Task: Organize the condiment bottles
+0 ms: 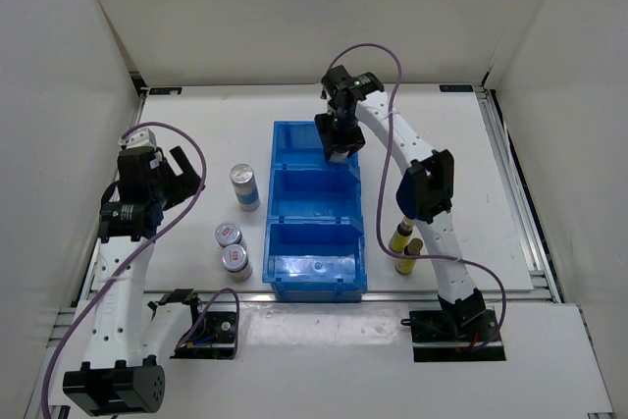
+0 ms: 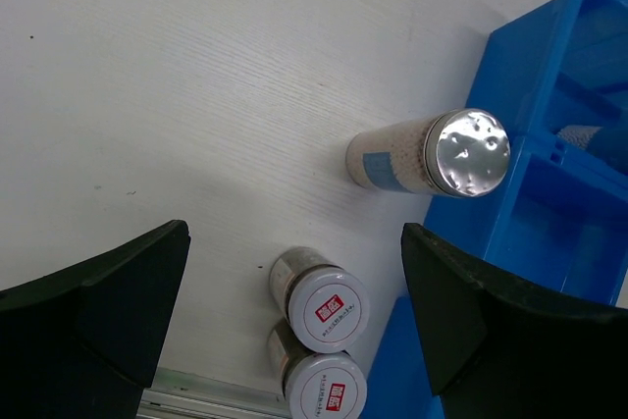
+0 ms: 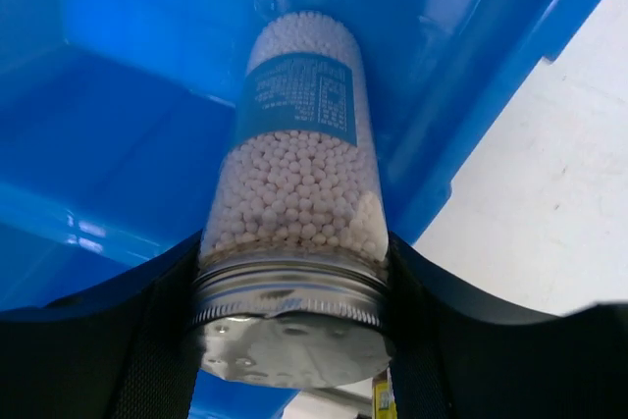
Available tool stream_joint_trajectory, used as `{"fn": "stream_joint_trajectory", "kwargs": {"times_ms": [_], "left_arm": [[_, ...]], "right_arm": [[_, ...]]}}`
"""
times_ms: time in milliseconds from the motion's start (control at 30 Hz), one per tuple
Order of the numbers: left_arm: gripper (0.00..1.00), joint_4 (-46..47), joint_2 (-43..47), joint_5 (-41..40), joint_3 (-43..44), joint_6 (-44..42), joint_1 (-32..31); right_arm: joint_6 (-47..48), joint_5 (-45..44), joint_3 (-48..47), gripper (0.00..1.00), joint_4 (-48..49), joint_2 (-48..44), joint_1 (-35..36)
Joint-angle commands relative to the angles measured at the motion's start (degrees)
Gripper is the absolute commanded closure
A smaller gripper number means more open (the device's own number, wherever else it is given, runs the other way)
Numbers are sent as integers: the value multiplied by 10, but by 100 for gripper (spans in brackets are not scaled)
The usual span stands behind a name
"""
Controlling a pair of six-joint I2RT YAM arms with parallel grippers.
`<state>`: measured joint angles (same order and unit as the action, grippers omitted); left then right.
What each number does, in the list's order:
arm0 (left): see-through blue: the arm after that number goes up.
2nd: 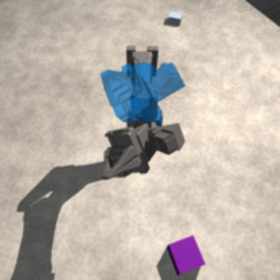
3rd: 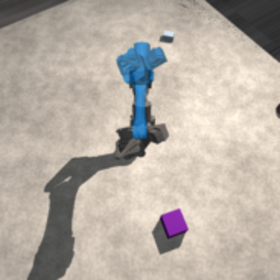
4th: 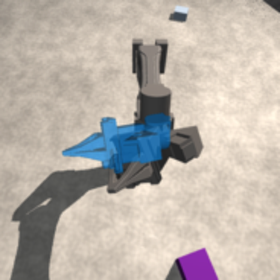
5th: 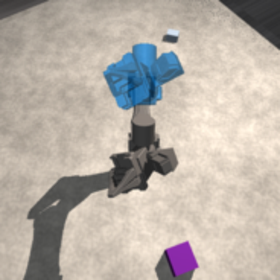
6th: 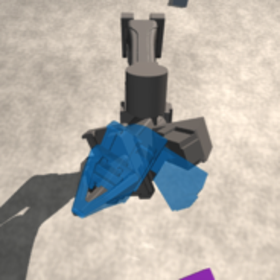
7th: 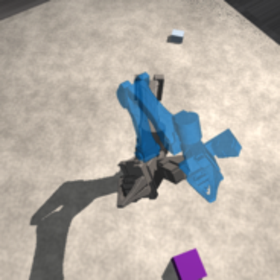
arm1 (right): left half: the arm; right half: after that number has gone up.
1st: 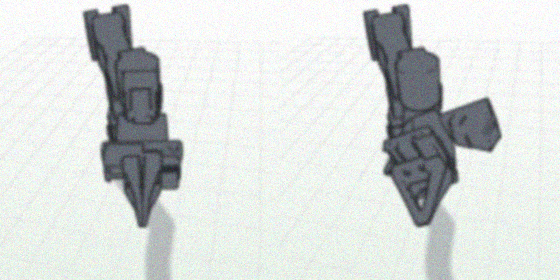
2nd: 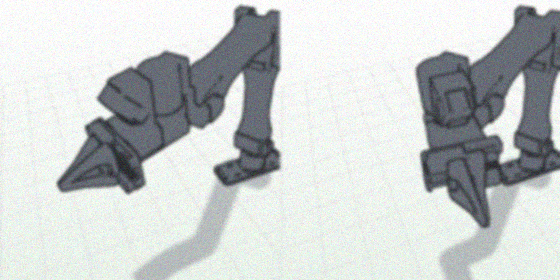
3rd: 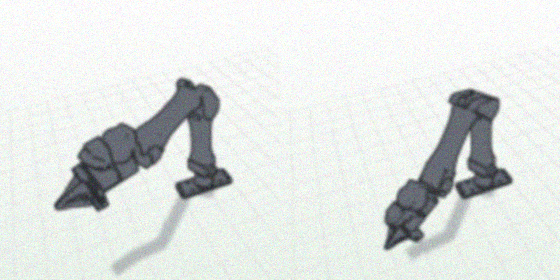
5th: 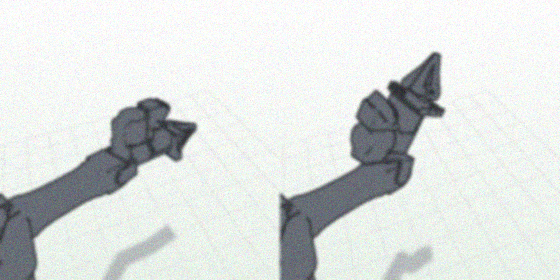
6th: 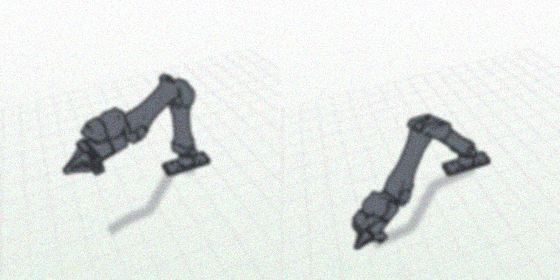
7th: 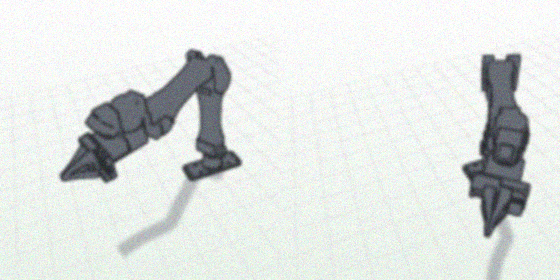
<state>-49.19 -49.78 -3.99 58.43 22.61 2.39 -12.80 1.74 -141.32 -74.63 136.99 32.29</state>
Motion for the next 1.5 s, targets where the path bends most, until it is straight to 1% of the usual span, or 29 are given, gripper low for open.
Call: {"fn": "stream_joint_trajectory", "kwargs": {"times_ms": [0, 33, 67, 133, 167, 233, 267, 400, 533, 667, 700, 767, 833, 867, 900, 967, 1033, 1200, 1367, 1467], "left_arm": [[0, 8, 3, 21, -10, 6, -1], [0, 15, 3, 29, -10, -1, -1], [0, 16, 3, 47, -10, -6, -1], [0, 30, 3, 64, -10, -20, -1], [0, 30, -3, 78, -10, -20, -1], [0, 46, -8, 86, -10, -27, -1], [0, 46, -8, 91, -10, -32, -1], [0, 64, -20, 105, -10, -43, -1], [0, 85, -25, 130, -10, -49, -1], [0, 118, -37, 167, -10, -68, -1], [0, 129, -44, 192, -16, -68, -1], [0, 163, -58, 215, -21, -80, -6], [0, 177, -89, 230, -21, -91, -19], [0, 177, -104, 237, -10, -113, -33], [0, 177, -136, 243, -2, -126, -42], [0, 177, -159, 227, 12, -143, -66], [0, 197, -178, 211, 17, -143, -66], [0, 216, -199, 200, 12, -143, -85], [0, 226, -238, 174, 12, -149, -106], [0, 226, -255, 168, 17, -149, -106]], "right_arm": [[7, 2, -37, 90, 12, 9, -11], [7, 2, -37, 83, 12, 15, -17], [7, 7, -37, 67, 12, 15, -17], [1, 7, -43, 48, 12, 21, -17], [1, 7, -43, 34, 12, 14, -17], [-4, 0, -61, 19, 12, 7, -17], [-10, 0, -67, 0, 12, 0, -17], [-16, 0, -85, 0, 12, -31, -23], [-21, 0, -85, 0, 44, -100, -29], [-27, -20, -57, 0, 76, -172, -29], [-27, -25, -49, 0, 76, -199, -34], [-27, -25, -26, 0, 84, -221, -41], [-27, -25, -9, 0, 84, -244, -46], [-27, -18, 14, 0, 84, -252, -52], [-27, -18, 27, 0, 84, -265, -52], [-27, -18, 54, 0, 79, -276, -64], [-27, -18, 80, 0, 74, -284, -69], [-27, -18, 80, 0, 49, -284, -74], [-27, -18, 90, 0, 48, -284, -79], [-27, -13, 102, 0, 48, -284, -86]]}}
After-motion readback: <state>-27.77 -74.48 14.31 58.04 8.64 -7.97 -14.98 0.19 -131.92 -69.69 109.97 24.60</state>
